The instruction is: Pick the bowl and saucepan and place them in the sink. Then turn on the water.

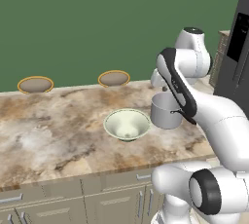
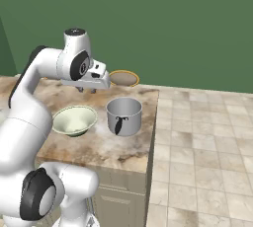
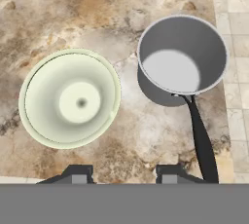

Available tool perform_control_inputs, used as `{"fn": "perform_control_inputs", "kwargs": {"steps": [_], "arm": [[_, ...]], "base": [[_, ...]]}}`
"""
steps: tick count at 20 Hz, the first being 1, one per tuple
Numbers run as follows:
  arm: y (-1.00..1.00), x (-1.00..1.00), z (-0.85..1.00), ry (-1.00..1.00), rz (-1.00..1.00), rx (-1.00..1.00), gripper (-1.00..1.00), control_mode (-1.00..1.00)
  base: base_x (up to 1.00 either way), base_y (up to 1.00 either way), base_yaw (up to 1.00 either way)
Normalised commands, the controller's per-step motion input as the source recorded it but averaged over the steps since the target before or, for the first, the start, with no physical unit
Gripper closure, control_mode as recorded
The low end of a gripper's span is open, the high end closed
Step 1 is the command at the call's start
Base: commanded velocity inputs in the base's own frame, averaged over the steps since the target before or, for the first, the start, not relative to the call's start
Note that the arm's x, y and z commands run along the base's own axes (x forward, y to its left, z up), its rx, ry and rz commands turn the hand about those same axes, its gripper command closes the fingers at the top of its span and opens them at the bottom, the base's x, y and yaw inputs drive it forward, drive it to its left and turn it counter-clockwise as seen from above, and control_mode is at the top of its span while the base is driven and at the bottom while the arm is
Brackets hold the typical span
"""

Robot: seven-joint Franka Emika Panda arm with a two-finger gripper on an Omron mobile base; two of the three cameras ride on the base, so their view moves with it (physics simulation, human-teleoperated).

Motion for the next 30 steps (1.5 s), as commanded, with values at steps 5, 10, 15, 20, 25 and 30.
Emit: {"fn": "perform_control_inputs", "kwargs": {"steps": [5, 10, 15, 20, 25, 30], "arm": [[-0.05, 0.00, 0.00, 0.01, 0.00, 0.00, -1.00, -1.00], [-0.29, 0.00, -0.08, 0.00, 0.00, 0.00, -1.00, -1.00], [-0.41, 0.00, -0.18, 0.00, 0.00, 0.00, -1.00, -1.00], [-0.40, 0.00, -0.31, 0.00, 0.00, 0.00, -1.00, -1.00], [-0.33, 0.00, -0.29, 0.01, 0.00, 0.00, -1.00, -1.00], [-0.22, 0.00, -0.26, 0.06, 0.00, 0.00, -1.00, -1.00]], "base": [[0.00, 0.00, 0.00], [0.00, 0.00, 0.00], [0.00, 0.00, 0.00], [0.00, 0.00, 0.00], [0.00, 0.00, 0.00], [0.00, 0.00, 0.00]]}}
